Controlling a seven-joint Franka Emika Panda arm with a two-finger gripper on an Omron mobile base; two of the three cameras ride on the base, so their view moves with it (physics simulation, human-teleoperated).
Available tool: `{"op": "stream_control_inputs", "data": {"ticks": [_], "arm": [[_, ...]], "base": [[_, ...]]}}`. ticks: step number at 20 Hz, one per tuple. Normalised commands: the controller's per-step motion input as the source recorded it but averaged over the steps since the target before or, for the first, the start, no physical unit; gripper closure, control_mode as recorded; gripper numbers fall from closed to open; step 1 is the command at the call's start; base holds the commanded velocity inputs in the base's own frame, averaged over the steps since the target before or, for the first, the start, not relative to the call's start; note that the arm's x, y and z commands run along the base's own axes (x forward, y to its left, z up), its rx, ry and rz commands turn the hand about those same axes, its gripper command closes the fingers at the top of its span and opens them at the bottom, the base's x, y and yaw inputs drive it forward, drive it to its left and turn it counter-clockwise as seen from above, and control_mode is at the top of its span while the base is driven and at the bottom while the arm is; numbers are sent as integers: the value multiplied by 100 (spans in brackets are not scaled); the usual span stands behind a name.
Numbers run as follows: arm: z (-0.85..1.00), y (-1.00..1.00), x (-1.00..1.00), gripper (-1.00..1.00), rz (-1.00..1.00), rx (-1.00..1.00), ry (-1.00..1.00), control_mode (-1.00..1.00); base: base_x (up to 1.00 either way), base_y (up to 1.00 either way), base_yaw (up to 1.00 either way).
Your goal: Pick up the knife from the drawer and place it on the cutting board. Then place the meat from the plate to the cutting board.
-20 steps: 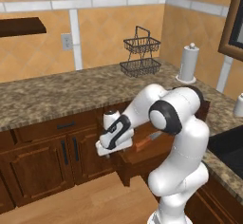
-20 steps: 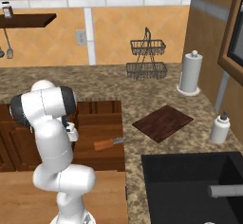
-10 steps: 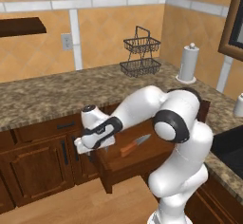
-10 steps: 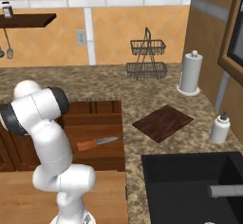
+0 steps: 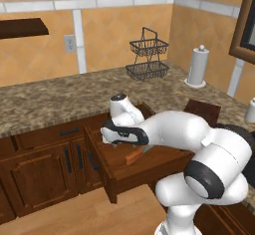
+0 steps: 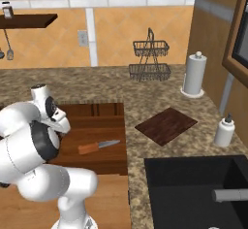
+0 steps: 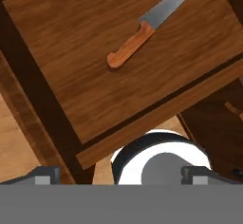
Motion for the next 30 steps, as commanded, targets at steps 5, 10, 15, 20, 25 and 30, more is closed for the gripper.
{"op": "stream_control_inputs", "data": {"ticks": [5,10,15,20,25,30], "arm": [[-29,-100,7,-100,-28,29,2,-100],[-49,-38,44,-100,-14,4,6,-100],[-36,0,64,-100,-9,0,0,-100],[-16,0,43,-100,-6,0,2,-100],[-40,0,19,-100,-6,-4,3,-100],[-23,3,32,-100,-7,-2,0,-100]], "base": [[0,0,0],[0,0,0],[0,0,0],[0,0,0],[0,0,0],[0,0,0]]}}
